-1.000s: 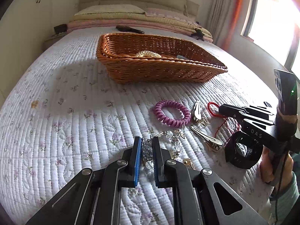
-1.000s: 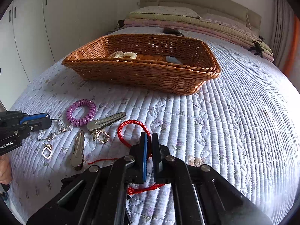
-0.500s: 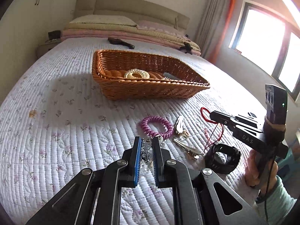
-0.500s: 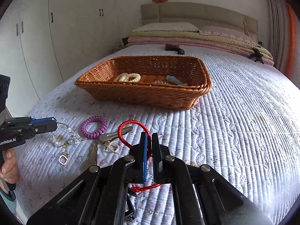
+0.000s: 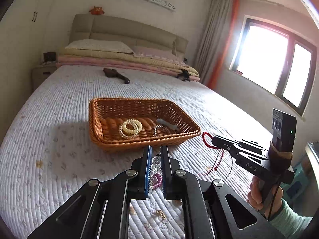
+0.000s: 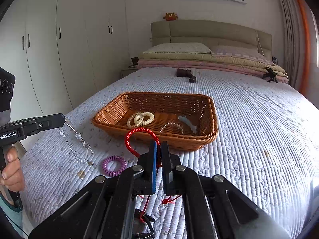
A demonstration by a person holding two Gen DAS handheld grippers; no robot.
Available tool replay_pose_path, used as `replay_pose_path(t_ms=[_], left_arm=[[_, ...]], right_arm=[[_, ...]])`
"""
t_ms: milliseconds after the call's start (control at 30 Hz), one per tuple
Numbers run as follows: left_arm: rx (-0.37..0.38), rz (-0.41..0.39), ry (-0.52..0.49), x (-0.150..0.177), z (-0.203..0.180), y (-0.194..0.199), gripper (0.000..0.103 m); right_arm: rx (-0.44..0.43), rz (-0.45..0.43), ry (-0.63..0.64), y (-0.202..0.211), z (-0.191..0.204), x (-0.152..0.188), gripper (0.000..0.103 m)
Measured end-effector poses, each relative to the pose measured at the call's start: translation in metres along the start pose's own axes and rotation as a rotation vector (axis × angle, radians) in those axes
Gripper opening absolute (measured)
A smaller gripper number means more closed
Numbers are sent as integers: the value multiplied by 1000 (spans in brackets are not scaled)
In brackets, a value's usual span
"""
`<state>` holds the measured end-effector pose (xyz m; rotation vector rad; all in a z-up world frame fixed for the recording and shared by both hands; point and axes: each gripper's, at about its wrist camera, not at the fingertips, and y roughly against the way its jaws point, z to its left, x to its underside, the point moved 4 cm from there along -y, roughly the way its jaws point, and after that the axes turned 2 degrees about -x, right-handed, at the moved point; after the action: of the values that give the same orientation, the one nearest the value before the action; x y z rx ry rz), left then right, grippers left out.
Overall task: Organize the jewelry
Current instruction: 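Carry both items into the wicker basket and open both tools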
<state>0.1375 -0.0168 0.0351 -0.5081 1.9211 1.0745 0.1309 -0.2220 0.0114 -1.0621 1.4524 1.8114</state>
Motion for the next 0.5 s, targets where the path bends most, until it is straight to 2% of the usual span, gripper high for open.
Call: replay_pose_path(t_ms=[200,367,500], left_arm=[[-5,-45,-8,-38,3,-8,9],[-11,-71,0,-74,7,-34,9],[-87,-53,-4,-96,15,-72,9]], right_arm=[[42,-21,3,-7,-5,-35,5],[66,0,-16,-35,-14,-70,5],[71,60,-61,-76,-25,-87,5]])
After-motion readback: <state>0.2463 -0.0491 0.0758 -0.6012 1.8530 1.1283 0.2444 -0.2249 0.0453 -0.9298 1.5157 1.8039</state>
